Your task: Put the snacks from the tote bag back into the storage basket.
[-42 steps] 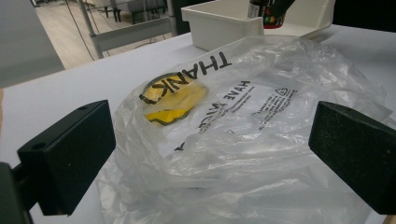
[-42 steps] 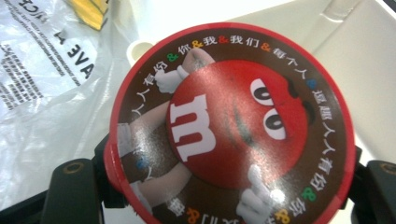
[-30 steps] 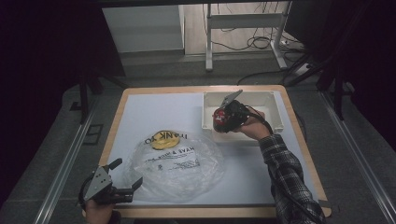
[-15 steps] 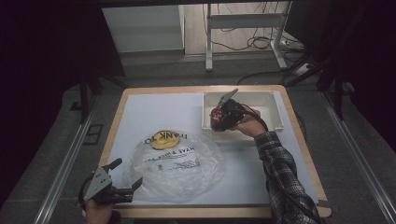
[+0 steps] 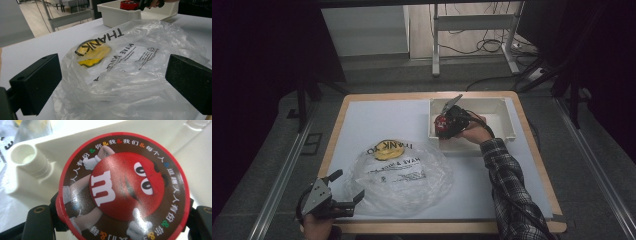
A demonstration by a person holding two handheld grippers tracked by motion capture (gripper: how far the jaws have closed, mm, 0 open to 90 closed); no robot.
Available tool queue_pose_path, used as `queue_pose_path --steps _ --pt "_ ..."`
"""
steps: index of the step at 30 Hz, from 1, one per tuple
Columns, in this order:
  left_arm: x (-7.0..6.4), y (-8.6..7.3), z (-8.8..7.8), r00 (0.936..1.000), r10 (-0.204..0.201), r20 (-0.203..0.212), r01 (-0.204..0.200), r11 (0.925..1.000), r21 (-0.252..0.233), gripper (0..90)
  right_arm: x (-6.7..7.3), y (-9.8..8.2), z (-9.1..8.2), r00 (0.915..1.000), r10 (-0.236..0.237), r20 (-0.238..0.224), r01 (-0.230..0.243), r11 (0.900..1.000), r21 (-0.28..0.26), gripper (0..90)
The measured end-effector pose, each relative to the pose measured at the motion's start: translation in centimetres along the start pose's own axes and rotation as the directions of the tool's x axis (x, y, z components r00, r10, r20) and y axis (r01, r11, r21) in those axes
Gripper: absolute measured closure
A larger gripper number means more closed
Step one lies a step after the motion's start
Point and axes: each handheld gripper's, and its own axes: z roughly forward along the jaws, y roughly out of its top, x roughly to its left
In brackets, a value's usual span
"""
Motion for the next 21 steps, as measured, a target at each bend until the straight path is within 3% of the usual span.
queue_pose_path --steps 7,21 --pt "0.0 0.0 0.0 1.0000 -0.001 0.001 0.001 1.0000 -0.001 0.6 -0.3 0.1 1.0 0.9996 -0.026 -0.008 0.026 1.000 0.007 25.6" --pt "0.0 0.0 0.0 1.0000 -0.002 0.002 0.002 1.0000 -0.002 0.6 -0.8 0.0 2.2 0.9989 -0.032 -0.034 0.033 0.999 0.015 25.6"
